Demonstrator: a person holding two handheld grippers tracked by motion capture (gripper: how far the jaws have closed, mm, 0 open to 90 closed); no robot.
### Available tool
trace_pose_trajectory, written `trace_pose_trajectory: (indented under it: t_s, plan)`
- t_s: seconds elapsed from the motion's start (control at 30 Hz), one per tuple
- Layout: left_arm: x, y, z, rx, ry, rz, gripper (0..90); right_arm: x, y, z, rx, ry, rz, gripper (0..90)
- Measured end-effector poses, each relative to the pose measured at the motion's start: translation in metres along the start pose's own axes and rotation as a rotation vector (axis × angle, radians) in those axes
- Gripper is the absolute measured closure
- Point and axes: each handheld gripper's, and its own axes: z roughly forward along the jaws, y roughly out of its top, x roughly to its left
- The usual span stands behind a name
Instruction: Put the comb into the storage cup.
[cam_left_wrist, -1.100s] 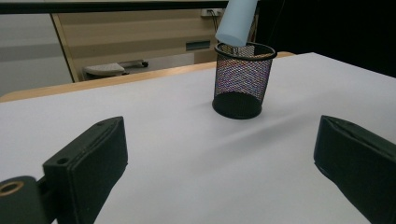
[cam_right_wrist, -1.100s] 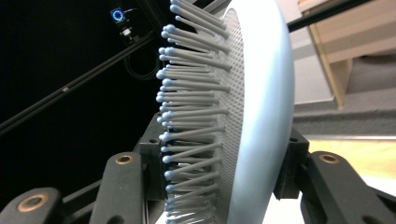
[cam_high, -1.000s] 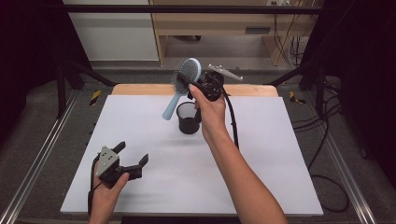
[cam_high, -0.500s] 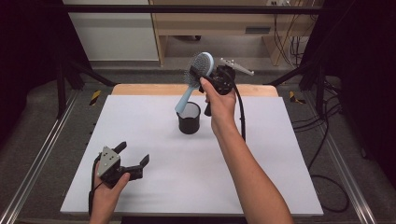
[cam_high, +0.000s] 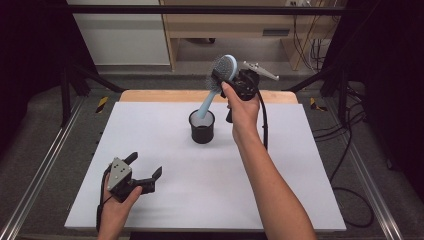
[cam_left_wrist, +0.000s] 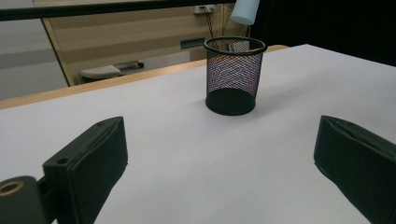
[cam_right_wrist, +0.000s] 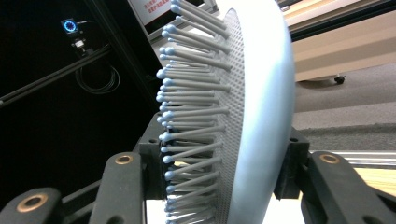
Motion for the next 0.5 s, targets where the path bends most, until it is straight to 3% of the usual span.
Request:
trace_pose_trajectory:
  t_s: [0.5]
  plan:
    - [-0.0009, -0.0008, 0.0001, 0.009, -0.002, 0.002, 3.0, -0.0028, -0.0026, 0.0003, -0.006, -0.028, -0.04, 50.2]
